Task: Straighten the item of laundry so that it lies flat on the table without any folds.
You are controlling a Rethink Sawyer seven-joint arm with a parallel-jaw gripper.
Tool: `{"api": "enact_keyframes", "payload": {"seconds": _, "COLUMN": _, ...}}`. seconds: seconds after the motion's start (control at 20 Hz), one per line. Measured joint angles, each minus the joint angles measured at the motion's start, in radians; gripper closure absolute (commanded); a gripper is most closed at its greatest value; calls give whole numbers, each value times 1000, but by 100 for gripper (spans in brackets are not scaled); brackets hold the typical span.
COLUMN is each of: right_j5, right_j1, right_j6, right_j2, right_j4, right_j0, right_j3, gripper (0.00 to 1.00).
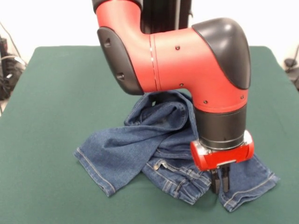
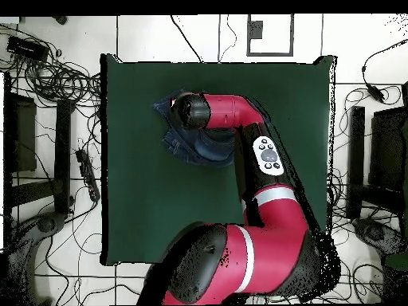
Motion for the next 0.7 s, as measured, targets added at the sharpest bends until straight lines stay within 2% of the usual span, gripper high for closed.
{"api": "enact_keyframes", "payload": {"seconds": 0.3, "right_j5": 4, "right_j1": -17, "right_j6": 0, "right_j2": 18, "right_j4": 1, "right_j0": -26, "right_j3": 48, "gripper": 100}}
{"api": "enact_keyframes", "payload": {"seconds": 0.7, "right_j5": 80, "right_j1": -76, "right_j6": 0, "right_j2": 48, "right_j4": 3, "right_j0": -77, "right_j3": 179, "gripper": 100}}
